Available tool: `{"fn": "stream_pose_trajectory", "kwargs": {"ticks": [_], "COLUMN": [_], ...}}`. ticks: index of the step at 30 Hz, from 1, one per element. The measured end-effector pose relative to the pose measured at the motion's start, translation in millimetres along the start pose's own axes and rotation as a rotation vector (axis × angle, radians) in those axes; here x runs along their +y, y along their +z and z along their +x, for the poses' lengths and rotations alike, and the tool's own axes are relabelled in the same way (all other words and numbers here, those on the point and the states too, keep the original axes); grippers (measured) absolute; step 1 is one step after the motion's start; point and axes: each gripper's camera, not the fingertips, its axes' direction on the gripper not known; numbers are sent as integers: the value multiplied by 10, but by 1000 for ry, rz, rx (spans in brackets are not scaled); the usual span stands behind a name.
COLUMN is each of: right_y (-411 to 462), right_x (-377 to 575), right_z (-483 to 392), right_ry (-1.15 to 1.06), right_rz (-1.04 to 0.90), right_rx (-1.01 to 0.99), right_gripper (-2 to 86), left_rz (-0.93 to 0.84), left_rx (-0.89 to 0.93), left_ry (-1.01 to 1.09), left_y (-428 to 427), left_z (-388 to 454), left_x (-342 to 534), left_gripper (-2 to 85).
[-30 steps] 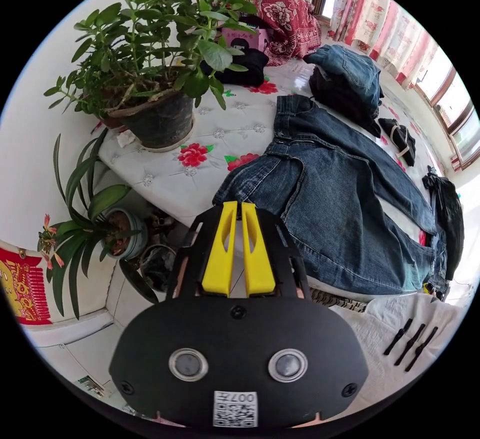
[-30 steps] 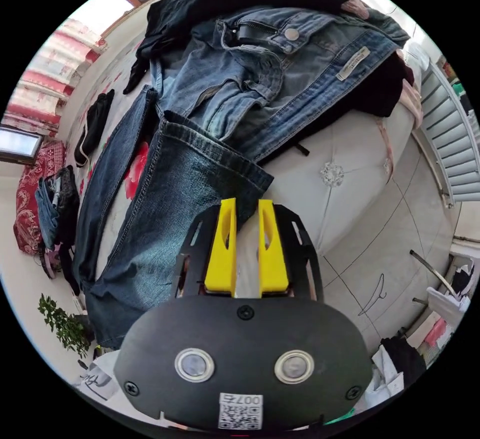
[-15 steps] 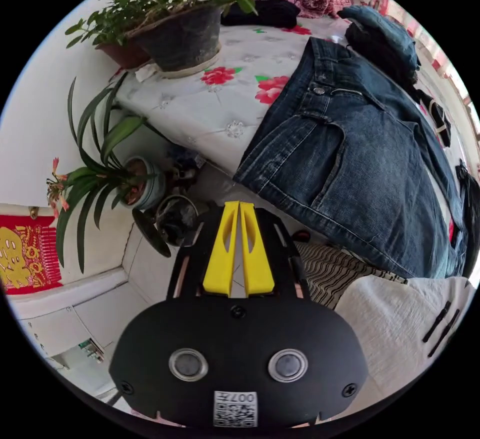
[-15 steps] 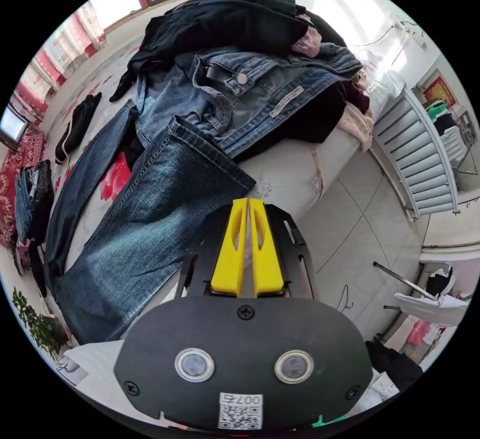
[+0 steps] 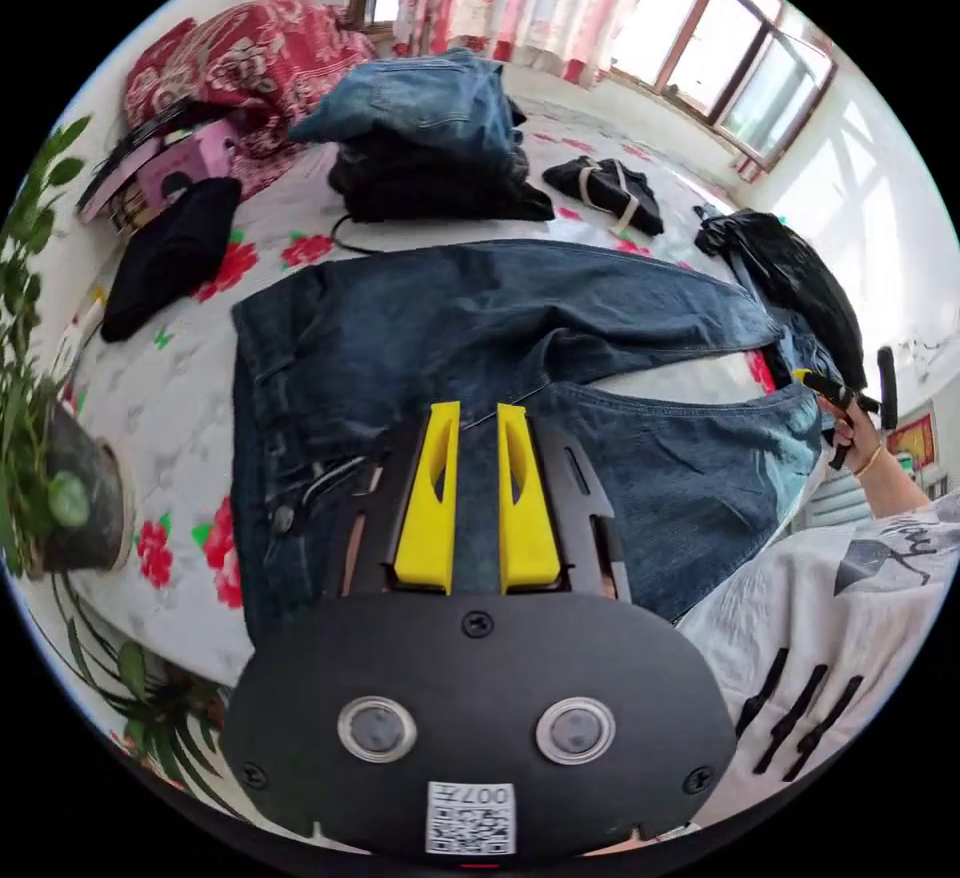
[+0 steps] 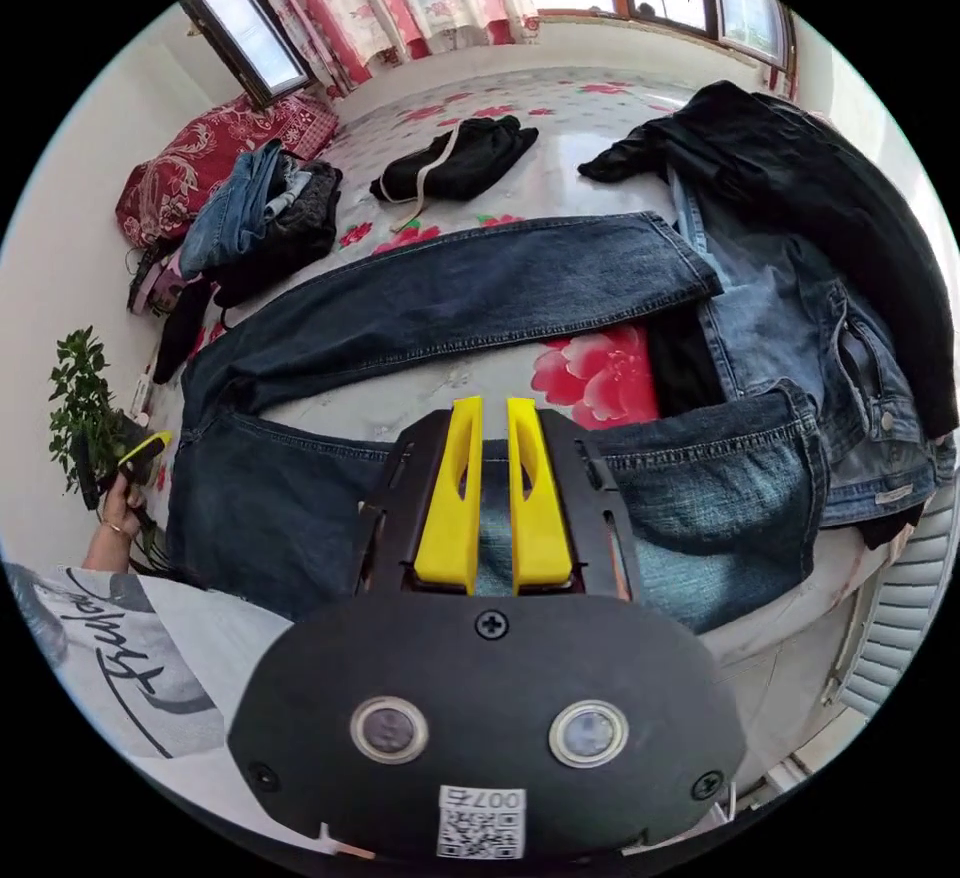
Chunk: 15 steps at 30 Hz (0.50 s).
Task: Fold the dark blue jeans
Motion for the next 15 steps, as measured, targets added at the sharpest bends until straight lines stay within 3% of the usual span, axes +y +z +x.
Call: {"fn": "stream_pose_trajectory", "kwargs": {"ticks": [4,8,12,15], "right_y": [263,466,635,828], "right_x": [-186,-329,-406,-467], "right_z": [-479,-742,-712,-651], "right_ry": [-64,-88,-48,-16], "right_rz": [-40,-80,-126,-186], "right_rx": [-49,-46,-26,-27], "right_gripper": [30,33,37,42], "left_rz": [-90,-226,-192,-267], "left_rx": [-26,-91,86,187], "left_ry": [191,277,409,442], "left_y": [585,1099,788,725], "left_z": [583,830,714,621], "left_x": [-479,-643,-338,-82], "left_gripper": [69,4,-3,6]}}
